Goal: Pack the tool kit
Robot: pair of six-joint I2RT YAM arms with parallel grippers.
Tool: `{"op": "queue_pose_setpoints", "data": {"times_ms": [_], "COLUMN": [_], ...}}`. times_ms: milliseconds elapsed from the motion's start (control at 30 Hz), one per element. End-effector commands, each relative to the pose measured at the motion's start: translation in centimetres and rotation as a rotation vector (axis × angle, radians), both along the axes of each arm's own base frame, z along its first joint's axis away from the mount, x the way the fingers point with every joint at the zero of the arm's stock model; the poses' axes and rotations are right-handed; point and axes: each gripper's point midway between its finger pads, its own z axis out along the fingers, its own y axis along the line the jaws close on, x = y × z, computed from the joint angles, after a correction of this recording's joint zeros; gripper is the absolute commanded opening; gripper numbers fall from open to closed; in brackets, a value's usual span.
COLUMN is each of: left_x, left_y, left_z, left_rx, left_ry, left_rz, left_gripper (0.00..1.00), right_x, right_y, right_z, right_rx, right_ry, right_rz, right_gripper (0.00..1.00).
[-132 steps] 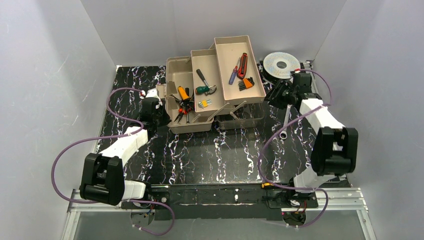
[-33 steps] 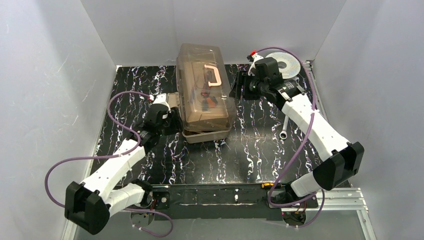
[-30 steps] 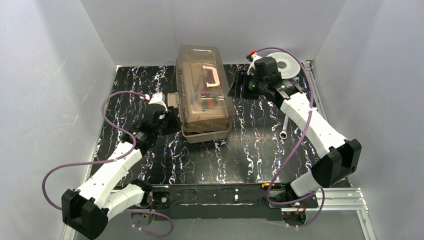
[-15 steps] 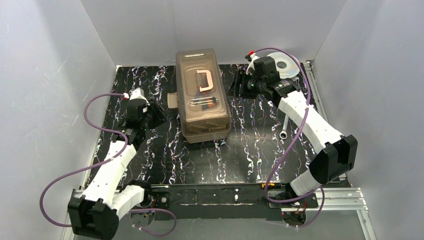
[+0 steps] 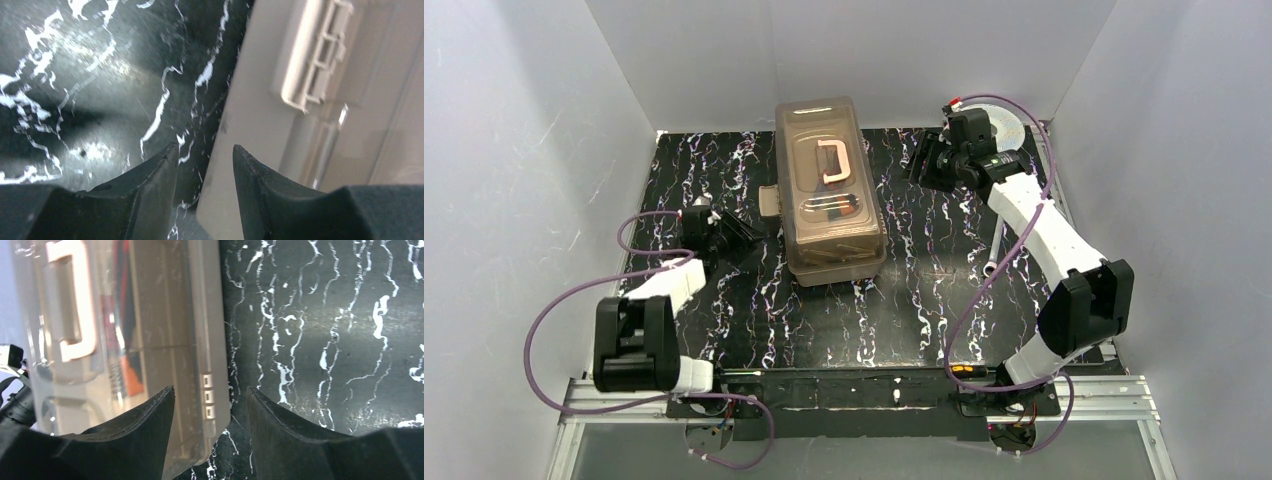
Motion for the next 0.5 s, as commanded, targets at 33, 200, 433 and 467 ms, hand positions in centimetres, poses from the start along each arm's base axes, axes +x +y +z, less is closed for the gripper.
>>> {"op": "queue_pose_setpoints", "data": {"times_ms": [33,200,433,467], "left_x": [3.6,6.2,9.3,9.6], "left_y": [0.8,0.1,-0.4,-0.4], "left_z": [0.0,-1.7,-3.1,-3.1], "left_rx": [-0.189,-0.362,-0.456,-0.456], "left_ry": [-0.033,-0.028,-0.035,-0.035], "left_rz": [0.044,0.024,0.004,-0.002], "left_gripper": [0.43,0.4,0.38,0.37], "right_x": [2.1,2.6,3.2,3.2], "right_y": [-0.6,0.3,2.3,2.6], "right_z": [-0.9,-1.9,-5.7,-6.4], "right_rx": [-0.013,0.012,0.036,0.037], "right_ry": [-0.006,0.01,0.109,0.127], "right_rz": [-0.069,-0.042,0.019,0.028], "right_gripper": [0.62,0.61,0.58,0.58]}}
